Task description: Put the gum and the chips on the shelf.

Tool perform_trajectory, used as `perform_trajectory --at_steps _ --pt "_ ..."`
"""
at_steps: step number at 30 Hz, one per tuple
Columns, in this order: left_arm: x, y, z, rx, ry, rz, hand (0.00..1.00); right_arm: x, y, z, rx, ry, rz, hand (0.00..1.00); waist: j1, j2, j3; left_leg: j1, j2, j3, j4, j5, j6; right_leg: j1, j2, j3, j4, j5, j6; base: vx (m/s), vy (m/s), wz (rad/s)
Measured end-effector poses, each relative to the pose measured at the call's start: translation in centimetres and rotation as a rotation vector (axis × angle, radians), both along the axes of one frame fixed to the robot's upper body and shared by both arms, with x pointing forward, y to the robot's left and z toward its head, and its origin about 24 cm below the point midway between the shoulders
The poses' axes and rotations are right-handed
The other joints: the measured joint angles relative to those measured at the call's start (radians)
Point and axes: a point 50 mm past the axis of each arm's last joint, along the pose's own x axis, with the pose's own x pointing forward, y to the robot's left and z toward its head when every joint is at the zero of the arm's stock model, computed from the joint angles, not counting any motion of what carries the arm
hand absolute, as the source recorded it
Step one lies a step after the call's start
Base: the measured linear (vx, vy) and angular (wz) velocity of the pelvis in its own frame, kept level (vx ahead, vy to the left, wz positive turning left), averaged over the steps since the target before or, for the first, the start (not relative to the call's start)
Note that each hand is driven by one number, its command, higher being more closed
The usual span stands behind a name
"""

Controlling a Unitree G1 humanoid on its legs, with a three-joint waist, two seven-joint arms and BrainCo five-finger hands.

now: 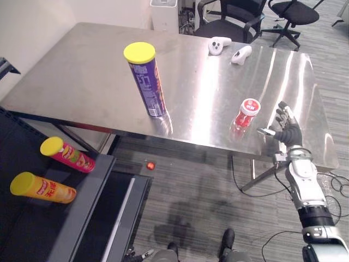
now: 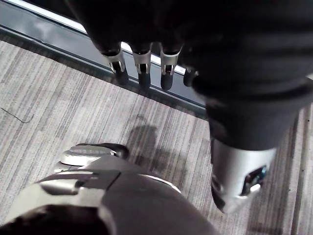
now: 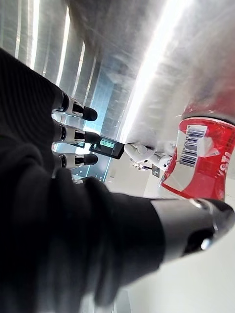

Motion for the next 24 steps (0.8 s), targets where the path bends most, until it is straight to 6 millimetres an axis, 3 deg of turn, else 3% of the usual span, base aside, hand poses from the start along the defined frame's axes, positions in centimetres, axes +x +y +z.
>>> perform_trajectory --at_steps 13,24 --pt "0.2 -0.1 0.1 0.016 -0.006 -0.002 0.00 1.2 0.4 1.7 -0.006 -0.039 0.004 0.00 0.022 0.004 0.025 -0.002 -0.005 -0.016 0.001 0.000 0.000 0.003 -0.006 -0.002 0.000 0.001 0.001 0.00 -0.002 0.02" --pt "0.2 -0.1 0.1 0.017 -0.006 -0.002 0.00 1.6 0.8 1.3 -0.012 -0.018 0.017 0.00 0.032 0.005 0.028 -0.002 -0.008 -0.020 0.000 0.000 0.000 0.003 -0.009 -0.002 0.000 0.001 0.001 0.00 -0.002 0.00"
